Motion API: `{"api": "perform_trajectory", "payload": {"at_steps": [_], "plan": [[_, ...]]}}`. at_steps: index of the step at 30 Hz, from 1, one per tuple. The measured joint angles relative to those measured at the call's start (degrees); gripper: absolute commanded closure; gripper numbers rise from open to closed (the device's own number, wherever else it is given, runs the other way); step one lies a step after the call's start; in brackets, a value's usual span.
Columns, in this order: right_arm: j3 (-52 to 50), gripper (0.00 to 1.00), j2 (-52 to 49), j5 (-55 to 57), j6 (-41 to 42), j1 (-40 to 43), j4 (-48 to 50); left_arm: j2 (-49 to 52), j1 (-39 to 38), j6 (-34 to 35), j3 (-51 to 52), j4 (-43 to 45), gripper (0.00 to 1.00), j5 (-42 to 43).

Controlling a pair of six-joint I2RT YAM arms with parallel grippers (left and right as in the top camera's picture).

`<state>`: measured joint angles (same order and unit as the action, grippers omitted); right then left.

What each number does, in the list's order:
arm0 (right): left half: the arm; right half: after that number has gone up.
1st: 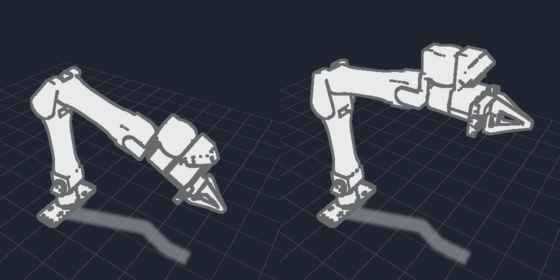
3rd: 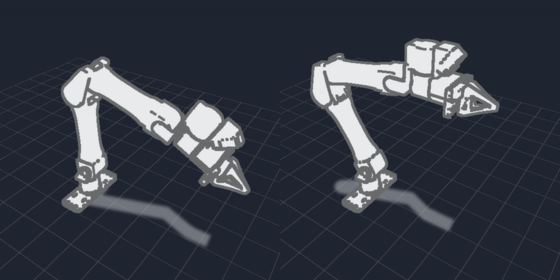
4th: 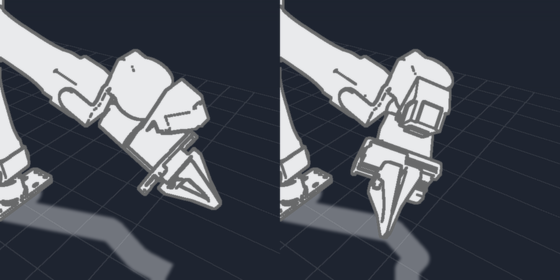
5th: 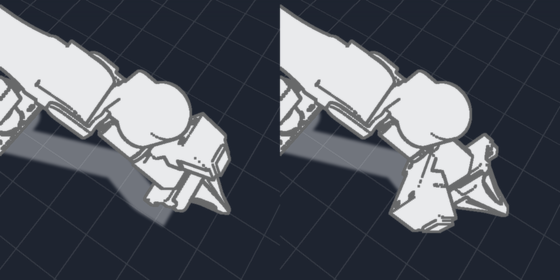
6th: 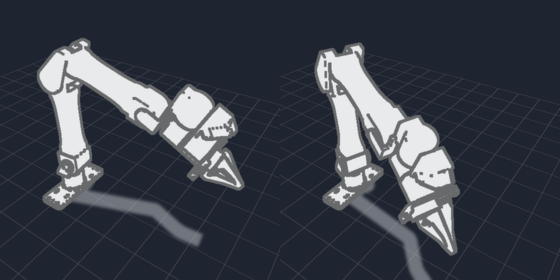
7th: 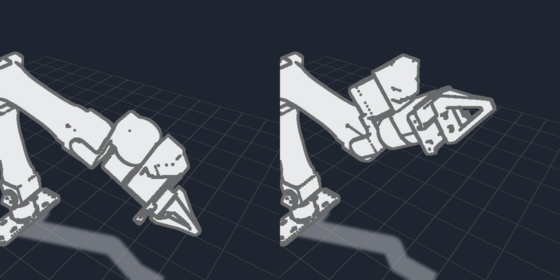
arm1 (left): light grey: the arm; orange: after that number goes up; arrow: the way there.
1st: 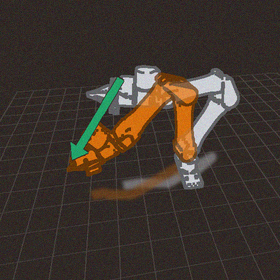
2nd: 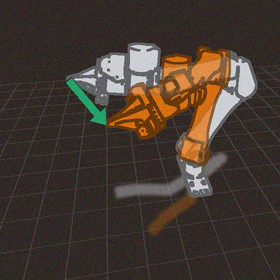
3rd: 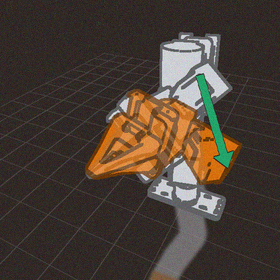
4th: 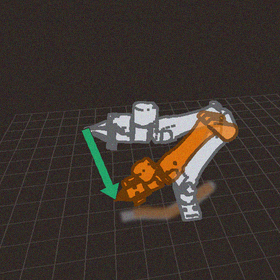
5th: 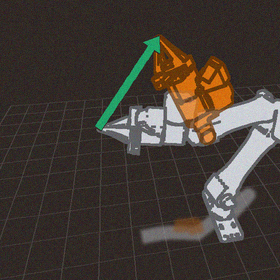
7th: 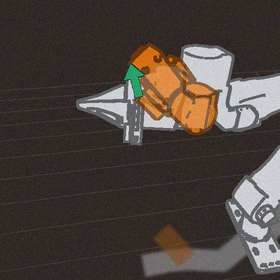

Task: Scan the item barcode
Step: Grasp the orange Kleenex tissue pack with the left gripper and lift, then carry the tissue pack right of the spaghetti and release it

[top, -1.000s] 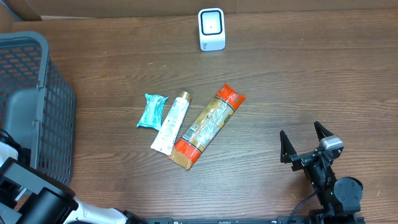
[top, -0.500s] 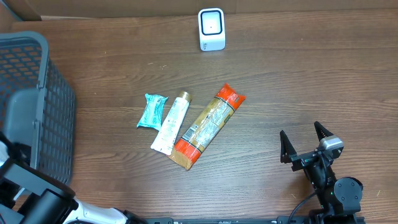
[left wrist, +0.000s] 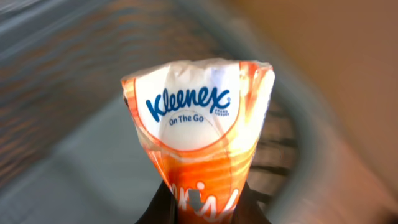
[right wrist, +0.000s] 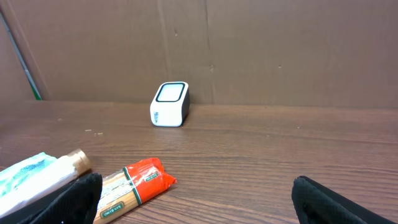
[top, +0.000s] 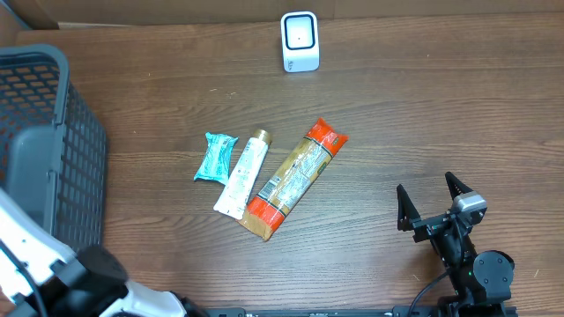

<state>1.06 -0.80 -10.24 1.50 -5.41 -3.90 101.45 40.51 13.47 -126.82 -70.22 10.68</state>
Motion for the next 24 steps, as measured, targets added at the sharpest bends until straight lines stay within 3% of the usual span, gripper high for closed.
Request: {"api": "perform_trajectory", "payload": {"at_steps": [5, 11, 17, 24], "plan": [[0.00, 0.00, 0.00, 0.02, 0.02, 0.00, -0.04, -3.56, -13.84, -3.34, -1.22, -5.35, 0.96, 6.97], [0.00, 0.00, 0.00, 0.02, 0.02, 0.00, -0.04, -3.10, -34.99, -6.47, 3.41, -6.91, 0.95, 8.15], [0.00, 0.00, 0.00, 0.02, 0.04, 0.00, -0.04, -1.38, -52.89, -6.05, 17.75, 3.08, 0.96, 7.04], [0.00, 0.00, 0.00, 0.02, 0.04, 0.00, 0.00, 3.23, -67.21, -1.20, 32.52, 17.77, 0.96, 4.22]]}}
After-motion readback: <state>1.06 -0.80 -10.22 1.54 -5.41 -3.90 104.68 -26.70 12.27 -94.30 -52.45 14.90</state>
